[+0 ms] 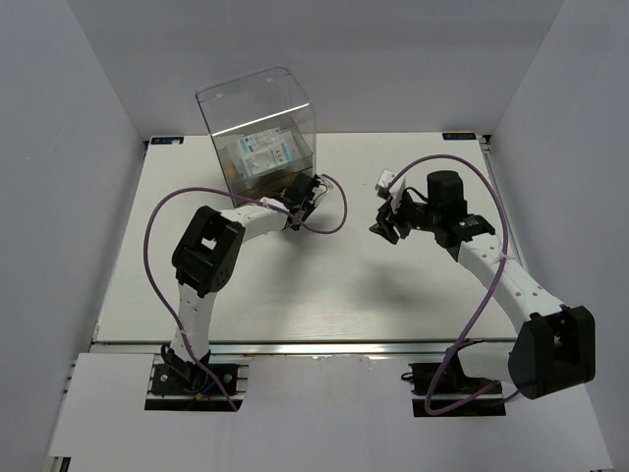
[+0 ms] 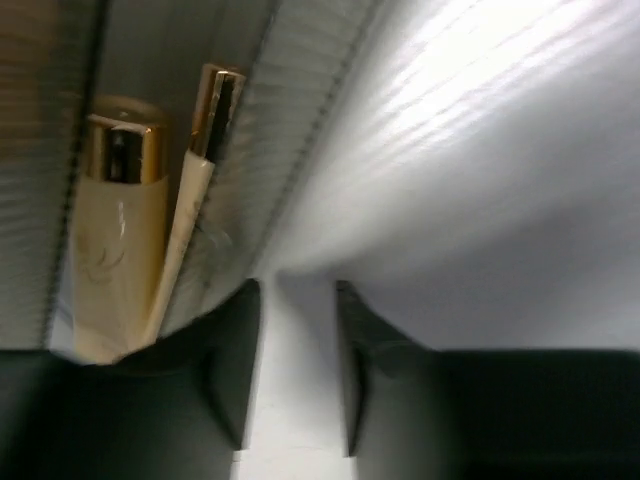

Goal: Organize the makeup

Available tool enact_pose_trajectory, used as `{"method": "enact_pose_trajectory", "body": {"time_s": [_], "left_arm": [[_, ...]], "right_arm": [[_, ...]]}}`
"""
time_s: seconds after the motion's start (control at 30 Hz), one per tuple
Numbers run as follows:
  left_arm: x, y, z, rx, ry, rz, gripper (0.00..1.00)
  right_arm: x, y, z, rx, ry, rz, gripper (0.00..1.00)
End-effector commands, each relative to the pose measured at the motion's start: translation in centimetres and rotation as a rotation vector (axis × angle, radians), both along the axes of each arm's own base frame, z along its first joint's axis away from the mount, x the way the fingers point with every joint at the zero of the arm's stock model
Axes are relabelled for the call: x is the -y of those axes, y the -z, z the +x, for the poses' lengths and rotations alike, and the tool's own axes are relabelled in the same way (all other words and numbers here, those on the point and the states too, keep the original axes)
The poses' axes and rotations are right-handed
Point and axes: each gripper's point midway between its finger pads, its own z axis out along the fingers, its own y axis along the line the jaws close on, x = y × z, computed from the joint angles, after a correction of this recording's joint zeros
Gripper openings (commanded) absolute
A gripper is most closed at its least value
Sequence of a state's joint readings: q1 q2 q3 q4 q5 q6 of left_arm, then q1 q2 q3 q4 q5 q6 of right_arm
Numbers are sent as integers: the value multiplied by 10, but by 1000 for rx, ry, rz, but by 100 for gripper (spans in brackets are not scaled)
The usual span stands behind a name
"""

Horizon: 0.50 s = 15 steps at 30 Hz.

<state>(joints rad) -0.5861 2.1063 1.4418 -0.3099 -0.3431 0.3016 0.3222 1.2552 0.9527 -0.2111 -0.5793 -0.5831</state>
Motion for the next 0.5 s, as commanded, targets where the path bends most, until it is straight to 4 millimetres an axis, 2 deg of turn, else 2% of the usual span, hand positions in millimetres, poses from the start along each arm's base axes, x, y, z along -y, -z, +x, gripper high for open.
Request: {"method": "enact_pose_trajectory", "body": {"time_s": [0.0,0.03,0.07,0.1,0.37,0.47], "left_arm": [[-27,6,6,-2,-84,53,50],[-29,5,9,2,-91,51,53],[-32,4,11,6,-100,51,82],[-34,3,14,13,-112,55,98],[-38,1,21,21,-125,51,98],[-27,-3,18,-5,-95,0,91]], "right_arm": [[1,-6,0,21,-2,9,60],[1,-6,1,21,-1,9,60],[1,-5,1,18,-2,9,60],[1,-5,1,18,-2,9,60],[1,-4,2,14,1,4,60],[2,-4,2,14,2,2,60]]}}
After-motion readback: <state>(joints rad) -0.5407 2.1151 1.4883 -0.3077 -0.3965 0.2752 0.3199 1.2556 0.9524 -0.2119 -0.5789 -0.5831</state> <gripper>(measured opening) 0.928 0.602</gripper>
